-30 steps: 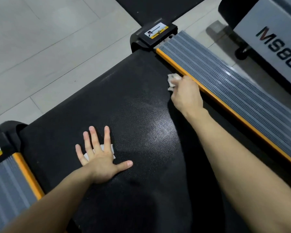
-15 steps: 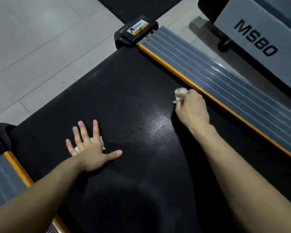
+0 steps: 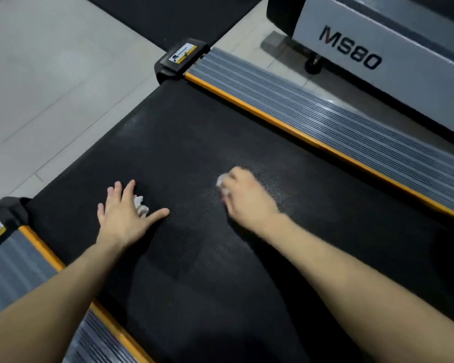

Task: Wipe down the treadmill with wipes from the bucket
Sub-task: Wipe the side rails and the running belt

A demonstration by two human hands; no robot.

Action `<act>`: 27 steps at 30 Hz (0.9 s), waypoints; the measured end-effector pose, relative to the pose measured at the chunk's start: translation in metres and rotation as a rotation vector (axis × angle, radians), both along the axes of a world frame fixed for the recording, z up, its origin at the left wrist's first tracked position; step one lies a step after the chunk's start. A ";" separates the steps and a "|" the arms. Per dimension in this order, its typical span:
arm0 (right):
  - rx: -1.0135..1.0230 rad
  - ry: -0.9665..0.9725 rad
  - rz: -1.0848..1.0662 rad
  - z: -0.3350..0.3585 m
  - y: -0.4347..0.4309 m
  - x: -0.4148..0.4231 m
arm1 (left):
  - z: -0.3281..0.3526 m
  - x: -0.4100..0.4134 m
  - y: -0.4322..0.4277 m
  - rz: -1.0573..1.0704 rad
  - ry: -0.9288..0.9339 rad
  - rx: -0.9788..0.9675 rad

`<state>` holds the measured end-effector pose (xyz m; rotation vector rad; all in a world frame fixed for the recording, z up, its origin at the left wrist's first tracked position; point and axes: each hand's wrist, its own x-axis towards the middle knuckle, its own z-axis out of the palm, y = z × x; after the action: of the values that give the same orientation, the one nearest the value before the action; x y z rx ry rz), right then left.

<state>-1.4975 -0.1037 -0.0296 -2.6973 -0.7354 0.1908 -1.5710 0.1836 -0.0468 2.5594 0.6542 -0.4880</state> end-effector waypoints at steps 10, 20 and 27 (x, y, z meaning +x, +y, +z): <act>-0.029 -0.045 -0.547 0.016 -0.077 0.064 | 0.042 -0.049 -0.029 -0.281 -0.032 0.086; 0.111 -0.075 -0.087 -0.003 -0.086 0.009 | 0.041 -0.025 -0.065 -0.428 0.231 0.329; 0.119 -0.074 -0.431 0.019 -0.070 -0.016 | 0.050 -0.029 -0.065 -0.381 0.199 0.282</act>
<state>-1.5132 -0.1739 -0.0111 -2.6815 -0.1638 -0.0579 -1.6002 0.1189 0.0030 2.9446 0.3121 -0.8374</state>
